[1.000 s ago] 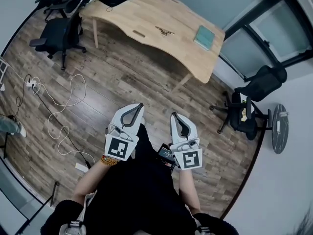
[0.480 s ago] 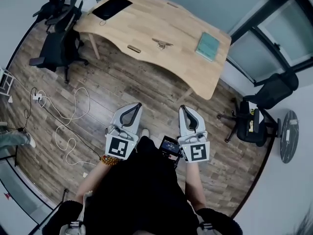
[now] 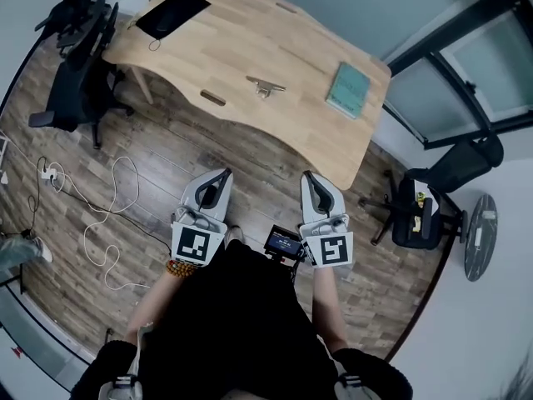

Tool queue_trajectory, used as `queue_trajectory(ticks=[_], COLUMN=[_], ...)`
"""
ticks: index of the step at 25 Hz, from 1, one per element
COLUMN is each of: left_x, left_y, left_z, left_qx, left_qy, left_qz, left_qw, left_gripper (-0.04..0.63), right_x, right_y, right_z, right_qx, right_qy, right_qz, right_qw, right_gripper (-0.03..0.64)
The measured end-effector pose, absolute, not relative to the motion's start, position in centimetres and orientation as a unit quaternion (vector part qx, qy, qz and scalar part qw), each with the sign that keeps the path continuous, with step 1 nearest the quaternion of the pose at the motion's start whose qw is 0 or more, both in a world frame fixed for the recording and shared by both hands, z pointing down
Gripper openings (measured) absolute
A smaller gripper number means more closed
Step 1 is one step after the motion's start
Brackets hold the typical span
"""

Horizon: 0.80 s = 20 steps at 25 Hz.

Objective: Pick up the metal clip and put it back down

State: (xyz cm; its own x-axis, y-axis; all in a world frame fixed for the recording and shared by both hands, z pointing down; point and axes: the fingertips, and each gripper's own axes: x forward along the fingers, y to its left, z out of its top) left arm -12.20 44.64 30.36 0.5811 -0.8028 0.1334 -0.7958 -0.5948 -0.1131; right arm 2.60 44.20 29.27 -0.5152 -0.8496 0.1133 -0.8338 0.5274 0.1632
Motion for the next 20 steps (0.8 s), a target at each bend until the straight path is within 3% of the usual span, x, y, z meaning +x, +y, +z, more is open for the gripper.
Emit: queue_trajectory(ticks=[5, 12, 18, 20], left_x=[-13.0, -12.5, -10.4, -9.4], left_y=[37.1, 28.2, 23.6, 22.2], left_z=[30.2, 32.9, 38.3, 39.9], left_qx=[-0.903, -0.925, -0.924, -0.915], left_qy=[0.425, 0.369, 0.288, 0.257], left_qz=[-0.062, -0.038, -0.039, -0.023], left_qw=[0.013, -0.076, -0.247, -0.310], left_gripper=[0.001, 0.021, 0.035, 0.072], right_x=[1.5, 2.5, 4.3, 5.1], right_y=[38.0, 30.9, 26.0, 24.2], right_z=[28.8, 28.6, 30.2, 31.3], right_qx=[0.498, 0.529, 0.552, 0.551], right_qy=[-0.859, -0.833, -0.821, -0.821], right_qz=[-0.049, -0.050, -0.022, -0.015], right_qw=[0.114, 0.150, 0.143, 0.145], right_gripper=[0.023, 0.023, 0.023, 0.023])
